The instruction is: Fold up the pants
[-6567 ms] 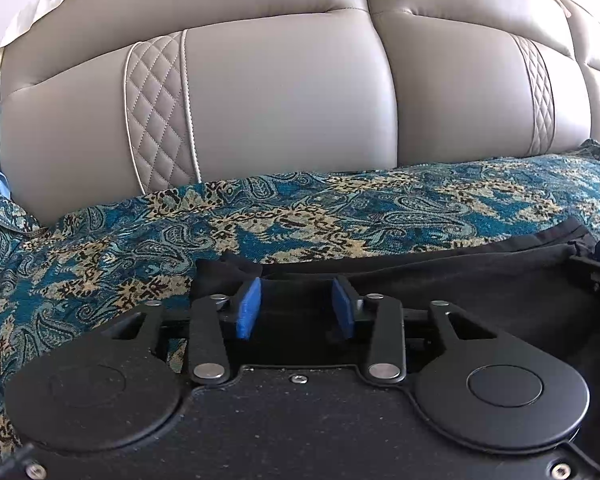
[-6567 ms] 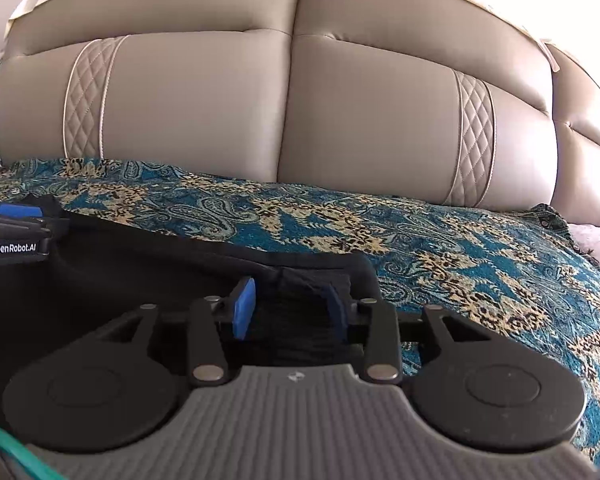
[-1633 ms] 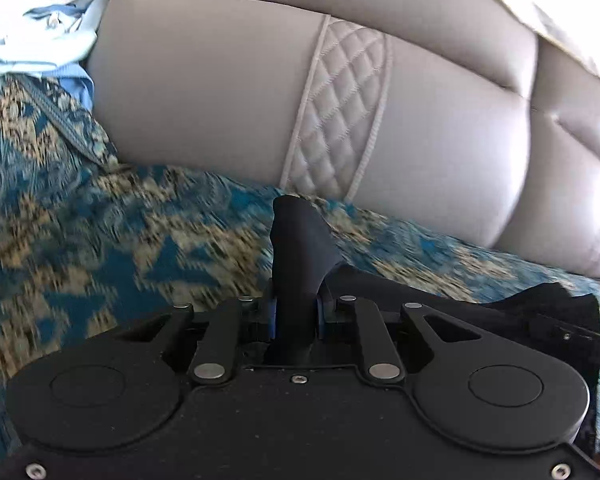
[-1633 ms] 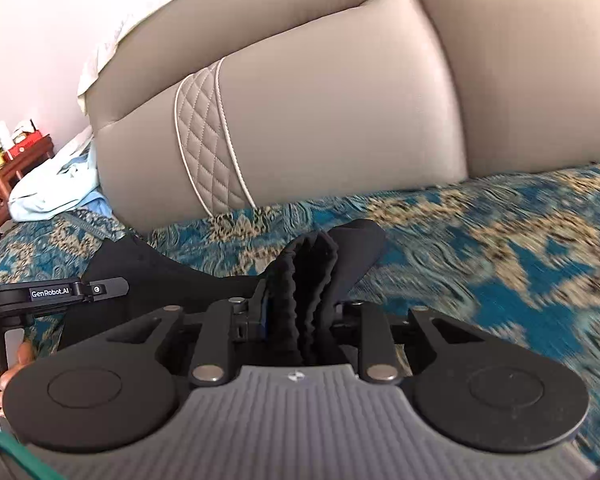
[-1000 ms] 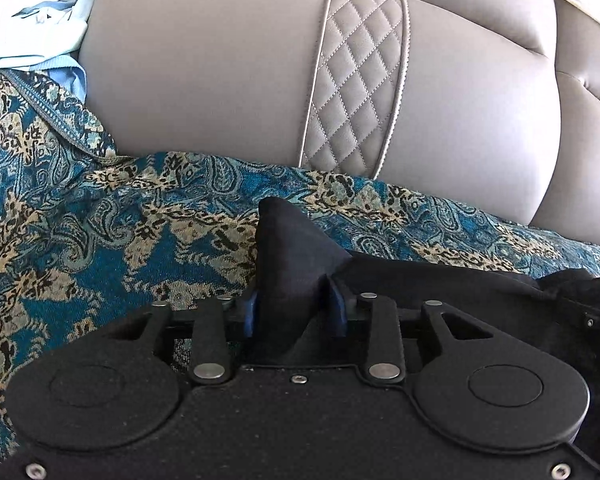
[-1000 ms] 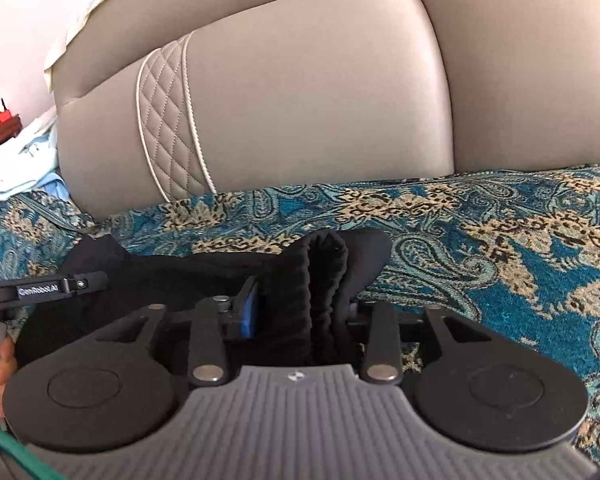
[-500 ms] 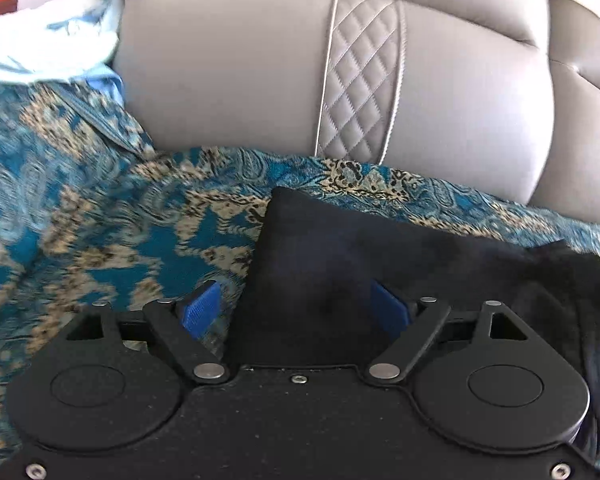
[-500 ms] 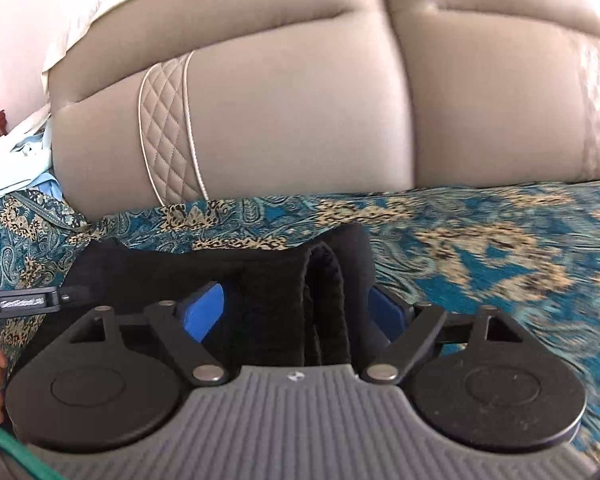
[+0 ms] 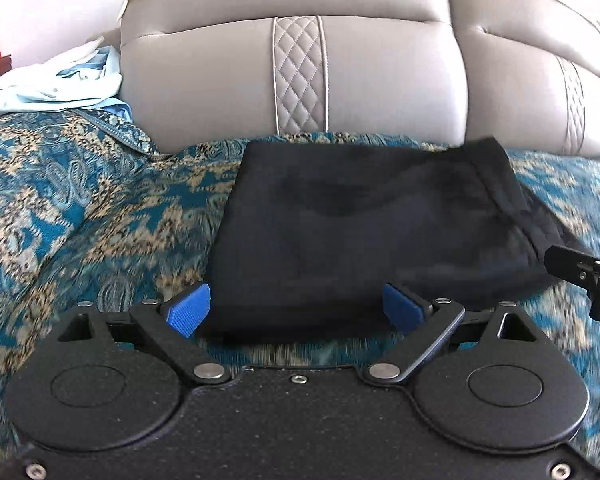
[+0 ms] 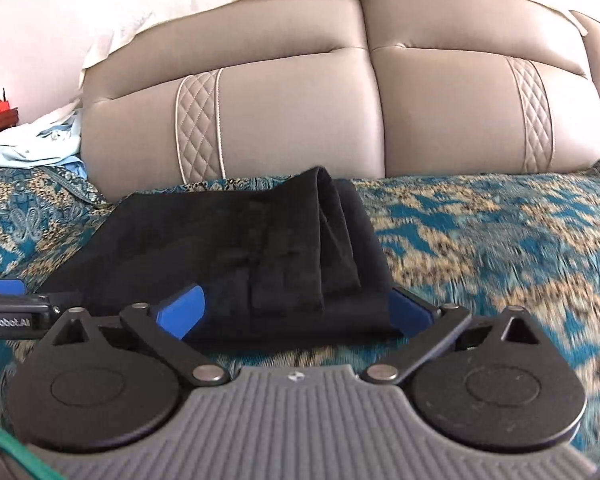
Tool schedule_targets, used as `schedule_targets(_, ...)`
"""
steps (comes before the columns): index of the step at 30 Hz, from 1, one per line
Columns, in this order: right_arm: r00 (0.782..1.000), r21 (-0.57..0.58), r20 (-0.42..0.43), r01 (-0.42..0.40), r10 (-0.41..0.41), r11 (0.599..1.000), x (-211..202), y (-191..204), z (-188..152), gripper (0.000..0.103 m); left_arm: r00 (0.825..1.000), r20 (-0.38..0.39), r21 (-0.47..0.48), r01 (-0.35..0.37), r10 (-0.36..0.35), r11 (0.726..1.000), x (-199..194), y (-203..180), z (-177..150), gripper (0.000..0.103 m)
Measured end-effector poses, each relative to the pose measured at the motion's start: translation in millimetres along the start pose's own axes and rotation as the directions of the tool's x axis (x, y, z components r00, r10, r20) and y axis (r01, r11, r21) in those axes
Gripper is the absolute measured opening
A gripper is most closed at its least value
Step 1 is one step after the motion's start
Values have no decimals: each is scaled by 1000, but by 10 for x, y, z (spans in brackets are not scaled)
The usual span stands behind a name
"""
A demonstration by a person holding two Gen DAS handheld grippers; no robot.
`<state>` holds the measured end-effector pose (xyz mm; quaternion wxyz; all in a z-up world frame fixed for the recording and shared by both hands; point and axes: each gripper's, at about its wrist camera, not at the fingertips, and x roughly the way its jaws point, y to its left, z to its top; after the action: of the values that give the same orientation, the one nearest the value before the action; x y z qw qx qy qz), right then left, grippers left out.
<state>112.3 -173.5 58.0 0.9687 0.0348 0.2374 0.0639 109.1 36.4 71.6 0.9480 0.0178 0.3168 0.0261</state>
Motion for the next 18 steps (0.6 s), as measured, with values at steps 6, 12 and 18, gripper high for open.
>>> schedule_targets(6,1000,-46,-1,9,-9,999,-189,64,-300,103,1000,-22,-17,12,-12,1000,-145,-49,-306,93)
schedule_targets(12,999,-104,-14,29,-30,994,-235,148,-497,103,999,-48,-9,13,-14,1000,-164,-95,-516,94)
schedule_targets(18,999,-118,-30,36,-40,992,-273,174,-610,103,998,-53,-24,16,-17,1000,-205,-83,-595,102)
